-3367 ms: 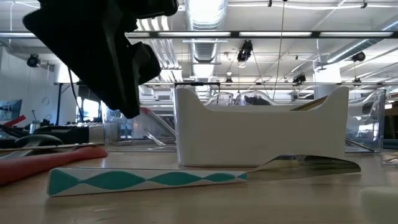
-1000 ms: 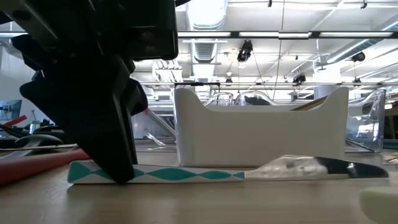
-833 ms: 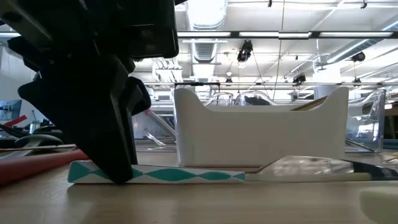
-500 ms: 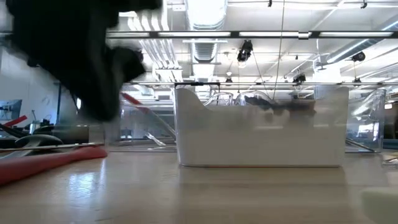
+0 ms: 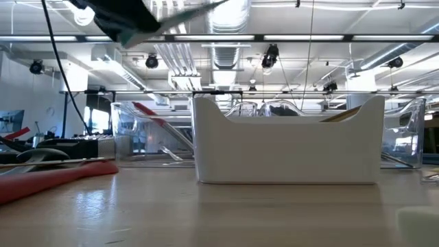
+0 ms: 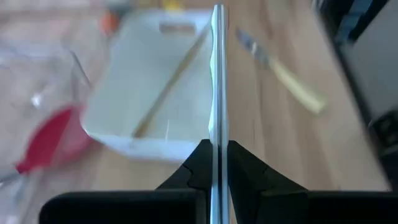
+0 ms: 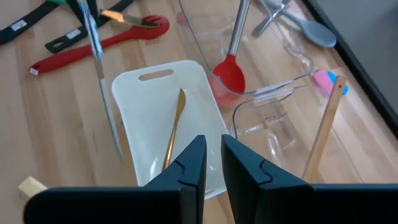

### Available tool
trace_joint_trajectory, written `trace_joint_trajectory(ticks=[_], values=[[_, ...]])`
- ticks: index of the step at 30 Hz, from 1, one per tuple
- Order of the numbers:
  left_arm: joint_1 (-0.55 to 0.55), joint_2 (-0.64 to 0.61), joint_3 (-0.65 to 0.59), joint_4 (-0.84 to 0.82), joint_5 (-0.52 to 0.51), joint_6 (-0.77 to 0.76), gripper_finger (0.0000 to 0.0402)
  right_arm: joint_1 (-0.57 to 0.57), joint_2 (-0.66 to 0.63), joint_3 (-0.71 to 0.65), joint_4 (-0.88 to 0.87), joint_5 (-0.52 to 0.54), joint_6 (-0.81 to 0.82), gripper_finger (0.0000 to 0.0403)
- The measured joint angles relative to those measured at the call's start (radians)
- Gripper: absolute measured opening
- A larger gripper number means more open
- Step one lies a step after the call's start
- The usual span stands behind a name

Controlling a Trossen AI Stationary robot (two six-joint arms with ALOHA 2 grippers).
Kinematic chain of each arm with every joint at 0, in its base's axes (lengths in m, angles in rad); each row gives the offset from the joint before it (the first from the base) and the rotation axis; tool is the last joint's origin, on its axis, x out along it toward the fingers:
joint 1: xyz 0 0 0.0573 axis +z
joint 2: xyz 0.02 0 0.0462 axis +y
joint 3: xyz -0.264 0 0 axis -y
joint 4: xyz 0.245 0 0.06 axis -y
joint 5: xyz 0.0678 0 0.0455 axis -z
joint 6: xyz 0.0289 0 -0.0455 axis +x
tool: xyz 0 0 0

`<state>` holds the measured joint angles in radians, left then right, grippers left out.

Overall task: Pick & Place Kitchen Items
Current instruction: Put the white knife into the white bin

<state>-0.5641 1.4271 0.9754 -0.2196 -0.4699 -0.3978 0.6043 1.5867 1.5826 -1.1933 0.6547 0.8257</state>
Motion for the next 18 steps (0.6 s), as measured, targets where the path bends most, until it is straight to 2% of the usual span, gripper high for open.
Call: trace_joint_trajectory(ticks=[5,9,13,16,18], values=[[0.008,-0.107,-0.154,0.278,-0.026,0.098,0.0031,0.002,0.007,-0.010,0.033,0.030,-0.001,0.0038],[0.019,-0.178,-0.287,0.593,-0.020,0.204,0.0031,0.000,0.008,-0.065,0.214,0.055,-0.055,0.0038],[0.028,-0.205,-0.428,0.914,-0.014,0.296,0.0031,0.000,0.008,-0.162,0.551,0.057,-0.236,0.0038],[0.037,-0.202,-0.516,1.198,0.052,0.359,0.0031,-0.009,0.008,-0.262,0.900,0.056,-0.414,0.0038],[0.041,-0.189,-0.565,1.330,0.096,0.382,0.0031,-0.019,0.008,-0.331,1.160,0.056,-0.537,0.0038]])
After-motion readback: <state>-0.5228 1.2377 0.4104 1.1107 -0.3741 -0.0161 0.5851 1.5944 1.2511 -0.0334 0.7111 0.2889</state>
